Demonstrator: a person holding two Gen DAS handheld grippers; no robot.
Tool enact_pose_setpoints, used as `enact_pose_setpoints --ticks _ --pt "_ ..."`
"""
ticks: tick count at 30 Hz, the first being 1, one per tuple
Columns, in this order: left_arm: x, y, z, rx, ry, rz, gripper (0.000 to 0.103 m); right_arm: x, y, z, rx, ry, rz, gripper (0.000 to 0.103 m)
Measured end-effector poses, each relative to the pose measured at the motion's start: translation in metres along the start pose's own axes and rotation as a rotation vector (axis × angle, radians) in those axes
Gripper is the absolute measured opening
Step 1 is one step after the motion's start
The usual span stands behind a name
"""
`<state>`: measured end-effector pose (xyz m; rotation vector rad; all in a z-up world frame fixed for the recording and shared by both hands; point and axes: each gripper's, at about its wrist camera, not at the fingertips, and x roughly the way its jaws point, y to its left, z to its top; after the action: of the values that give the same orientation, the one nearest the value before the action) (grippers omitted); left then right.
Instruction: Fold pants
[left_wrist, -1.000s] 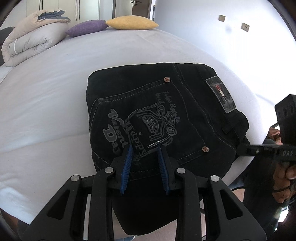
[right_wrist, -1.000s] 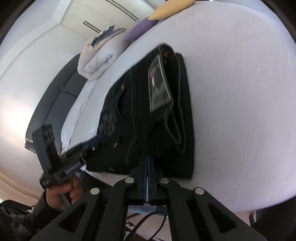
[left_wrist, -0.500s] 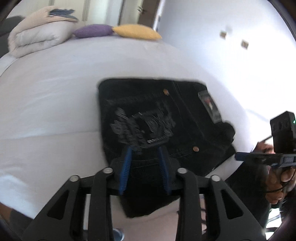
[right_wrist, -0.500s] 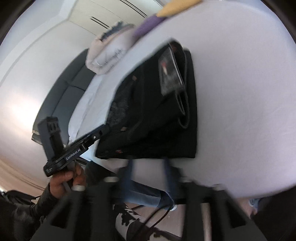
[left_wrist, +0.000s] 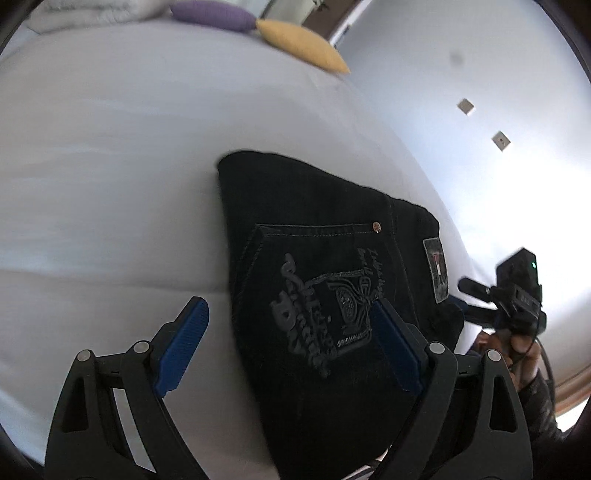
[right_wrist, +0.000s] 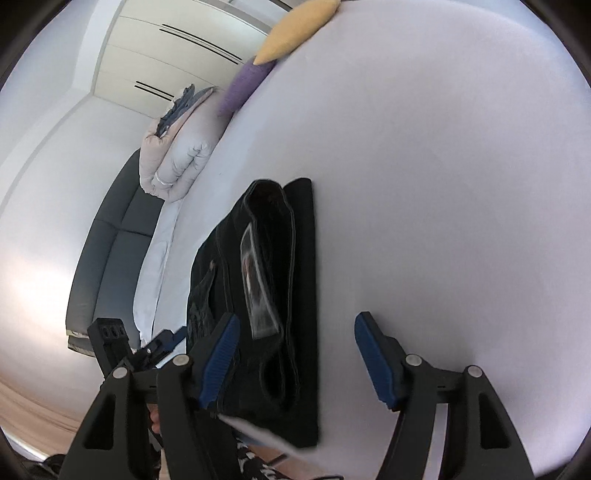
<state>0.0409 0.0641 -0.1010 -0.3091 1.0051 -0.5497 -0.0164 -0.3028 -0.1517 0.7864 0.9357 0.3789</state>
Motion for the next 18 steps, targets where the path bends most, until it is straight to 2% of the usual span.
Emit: enact_pose_setpoints --ticks 3,5,7,8,10,12,14,16,18 --pt "0.024 0.002 0.007 -0.004 0.073 0.016 0.088 0.022 0.005 0.017 -0.001 0.049 -0.008 0.068" --pt "0.032 0.001 0.010 0.007 0.079 0.022 0.084 0.035 0.011 0.025 -0.019 0.083 -0.014 0.068" --pt "0.037 0.000 0.013 0.012 0.088 0.027 0.065 0.046 0.017 0.032 -0.031 0.102 -0.032 0.066" --pt "0.039 0.001 0.015 0.005 0.090 0.019 0.063 0.052 0.020 0.033 -0.038 0.113 -0.044 0.062" --pt "0.040 0.004 0.018 -0.005 0.095 0.007 0.048 0.063 0.027 0.036 -0.053 0.125 -0.077 0.054" --pt "0.039 0.004 0.018 -0.002 0.097 0.008 0.043 0.069 0.033 0.036 -0.072 0.125 -0.101 0.046" --pt "0.035 -0.001 0.017 0.027 0.086 0.017 0.036 0.068 0.040 0.030 -0.112 0.114 -0.125 0.034" --pt "0.030 -0.005 0.018 0.039 0.075 0.025 0.024 0.064 0.052 0.026 -0.171 0.096 -0.156 0.025" --pt "0.022 -0.015 0.023 0.068 0.059 0.039 0.019 0.057 0.064 0.023 -0.212 0.075 -0.172 0.021"
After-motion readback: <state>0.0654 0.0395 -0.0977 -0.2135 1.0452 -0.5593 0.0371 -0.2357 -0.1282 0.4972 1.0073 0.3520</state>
